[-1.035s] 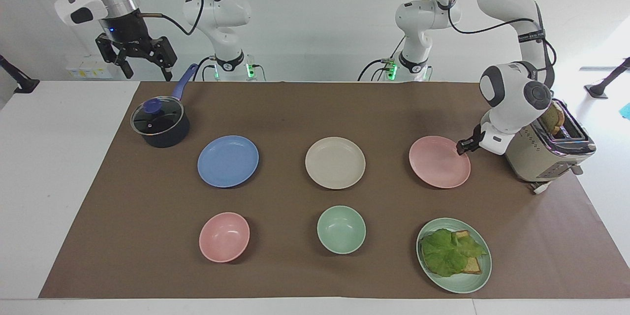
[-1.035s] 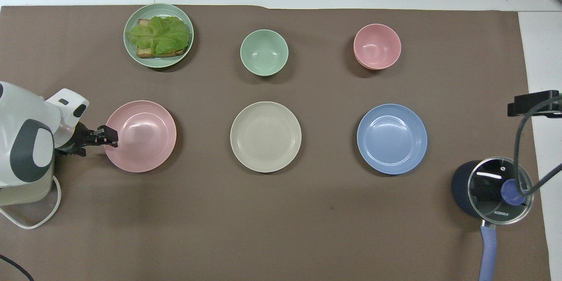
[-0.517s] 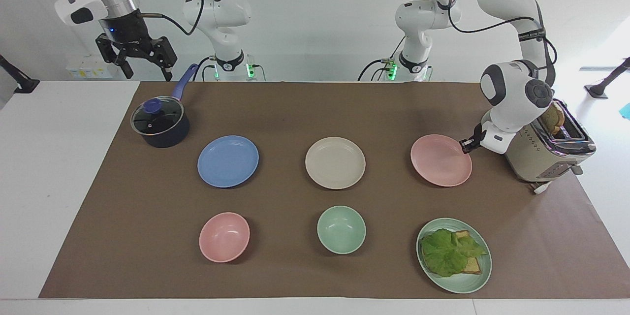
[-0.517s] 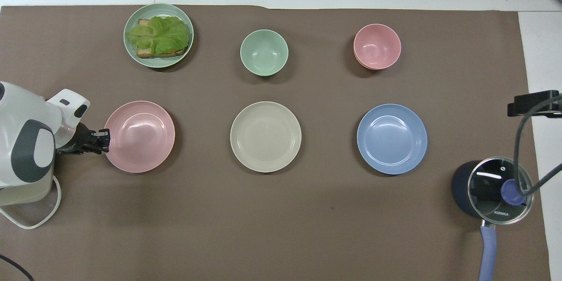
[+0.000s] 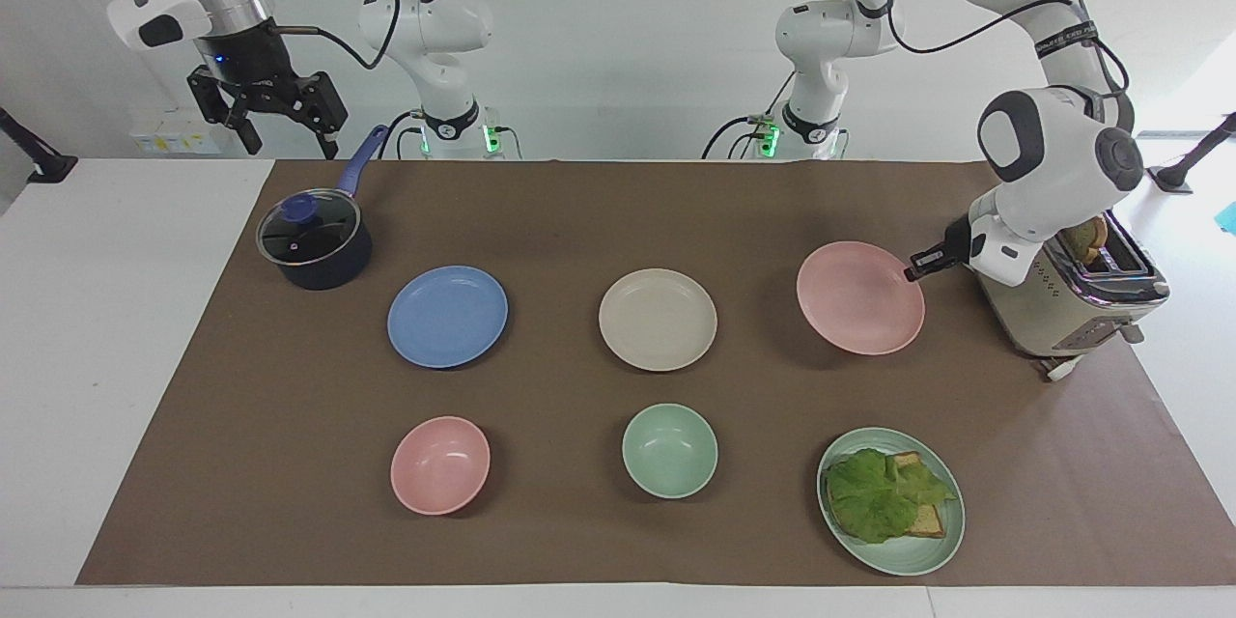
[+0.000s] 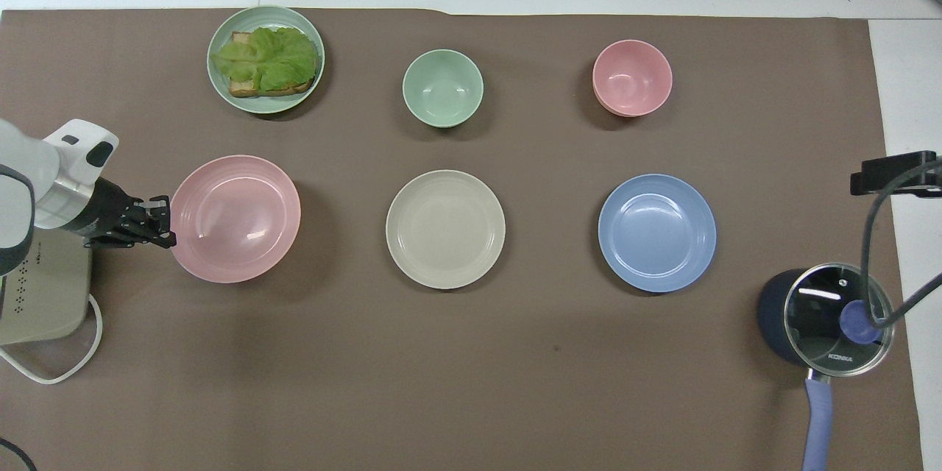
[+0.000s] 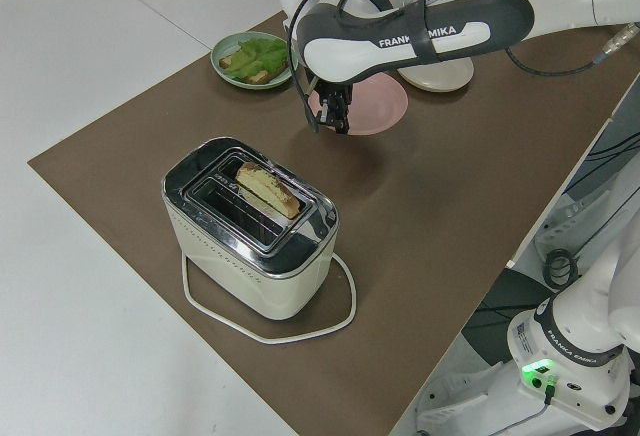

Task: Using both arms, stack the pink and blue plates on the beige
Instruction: 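Reach the left gripper to the pink plate rim and grasp it, then lift the pink plate with the left gripper onto the beige plate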

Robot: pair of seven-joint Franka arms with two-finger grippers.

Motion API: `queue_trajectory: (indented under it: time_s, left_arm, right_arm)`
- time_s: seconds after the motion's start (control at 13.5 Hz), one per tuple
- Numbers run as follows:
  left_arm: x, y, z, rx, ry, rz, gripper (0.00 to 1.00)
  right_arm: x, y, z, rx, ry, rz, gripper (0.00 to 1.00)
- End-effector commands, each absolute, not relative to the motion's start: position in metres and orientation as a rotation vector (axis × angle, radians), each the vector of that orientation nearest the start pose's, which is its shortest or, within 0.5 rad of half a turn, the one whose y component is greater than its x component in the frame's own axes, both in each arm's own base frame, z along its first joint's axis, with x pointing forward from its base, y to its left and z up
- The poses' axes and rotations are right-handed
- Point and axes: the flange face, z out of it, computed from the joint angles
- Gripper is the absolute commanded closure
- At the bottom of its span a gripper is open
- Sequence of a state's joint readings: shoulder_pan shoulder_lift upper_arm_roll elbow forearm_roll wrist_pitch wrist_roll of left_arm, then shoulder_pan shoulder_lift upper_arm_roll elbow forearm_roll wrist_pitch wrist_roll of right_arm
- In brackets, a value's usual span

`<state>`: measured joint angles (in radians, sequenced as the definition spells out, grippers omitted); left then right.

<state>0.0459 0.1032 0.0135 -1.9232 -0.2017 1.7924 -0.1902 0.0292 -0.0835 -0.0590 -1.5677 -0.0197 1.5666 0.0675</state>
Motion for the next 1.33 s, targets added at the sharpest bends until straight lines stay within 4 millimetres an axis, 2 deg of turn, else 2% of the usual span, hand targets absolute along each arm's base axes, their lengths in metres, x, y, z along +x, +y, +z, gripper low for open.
queue_trajectory:
  time_s: [0.0,0.15,0.37,0.52,0.74,1.03,1.26]
  left_arm:
    - [0.547,-0.032,0.457,-3.265,-0.599,0.409,1.0]
    - [0.541,-0.1,0.458,-3.235,-0.637,0.395,1.0]
    - [0.53,-0.168,0.46,-3.253,-0.643,0.331,1.0]
    - [0.518,-0.21,0.443,-3.262,-0.638,0.277,1.0]
    - [0.504,-0.252,0.409,-3.276,-0.674,0.174,1.0]
    - [0.493,-0.296,0.371,-3.27,-0.644,0.17,1.0]
    - [0.488,-0.3,0.364,-3.269,-0.661,0.156,1.0]
  right_arm:
    - [0.527,-0.024,0.671,-3.132,0.135,-0.149,0.0]
    - [0.527,-0.024,0.671,-3.132,0.135,-0.149,0.0]
    - [0.527,-0.024,0.671,-3.132,0.135,-0.149,0.0]
    - [0.527,-0.024,0.671,-3.132,0.135,-0.151,0.0]
    - [0.528,-0.024,0.67,-3.132,0.135,-0.147,0.0]
    - [0.527,-0.024,0.671,-3.132,0.135,-0.149,0.0]
    - [0.528,-0.024,0.67,-3.132,0.139,-0.147,0.0]
